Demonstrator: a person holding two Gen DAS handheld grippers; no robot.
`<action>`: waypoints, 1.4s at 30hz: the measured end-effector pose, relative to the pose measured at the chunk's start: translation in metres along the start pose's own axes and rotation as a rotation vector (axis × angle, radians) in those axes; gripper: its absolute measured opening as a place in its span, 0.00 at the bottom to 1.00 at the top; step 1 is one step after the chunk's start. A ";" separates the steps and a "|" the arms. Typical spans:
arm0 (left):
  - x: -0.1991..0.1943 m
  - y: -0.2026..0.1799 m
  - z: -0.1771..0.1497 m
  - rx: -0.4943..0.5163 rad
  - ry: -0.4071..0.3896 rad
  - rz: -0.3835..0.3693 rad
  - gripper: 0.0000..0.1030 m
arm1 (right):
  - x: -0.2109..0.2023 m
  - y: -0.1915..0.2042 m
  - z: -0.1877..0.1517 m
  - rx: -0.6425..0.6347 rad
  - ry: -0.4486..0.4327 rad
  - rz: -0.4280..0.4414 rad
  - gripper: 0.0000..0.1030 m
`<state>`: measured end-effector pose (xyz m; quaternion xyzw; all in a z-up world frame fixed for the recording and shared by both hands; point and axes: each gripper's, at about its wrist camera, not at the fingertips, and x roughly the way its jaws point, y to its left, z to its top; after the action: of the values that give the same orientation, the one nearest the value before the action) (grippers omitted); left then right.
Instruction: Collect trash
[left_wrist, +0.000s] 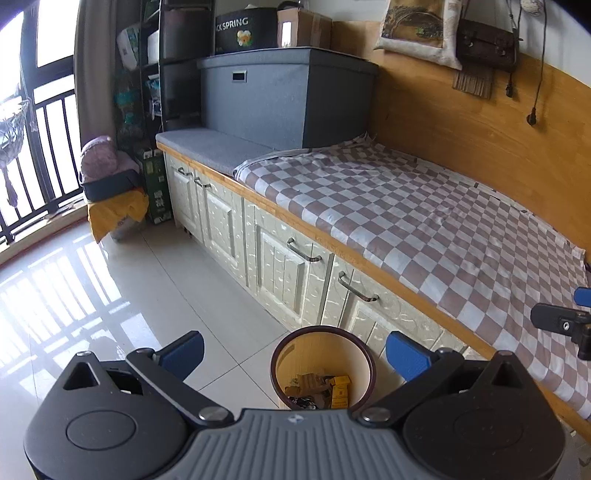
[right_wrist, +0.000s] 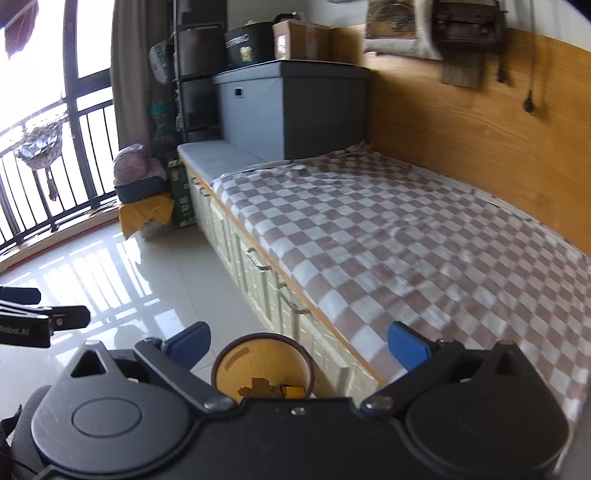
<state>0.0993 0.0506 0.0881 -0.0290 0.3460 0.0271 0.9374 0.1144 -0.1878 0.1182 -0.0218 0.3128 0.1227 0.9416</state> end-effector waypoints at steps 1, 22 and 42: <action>-0.003 -0.002 -0.004 0.003 -0.001 -0.002 1.00 | -0.003 -0.001 -0.004 0.007 -0.001 -0.006 1.00; -0.042 -0.004 -0.073 -0.001 -0.008 0.028 1.00 | -0.071 0.004 -0.076 0.025 -0.028 -0.102 1.00; -0.059 -0.007 -0.084 0.028 -0.030 0.030 1.00 | -0.077 0.013 -0.093 0.027 -0.014 -0.105 1.00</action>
<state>0.0009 0.0362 0.0631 -0.0104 0.3328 0.0366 0.9422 -0.0026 -0.2026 0.0900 -0.0248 0.3062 0.0691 0.9491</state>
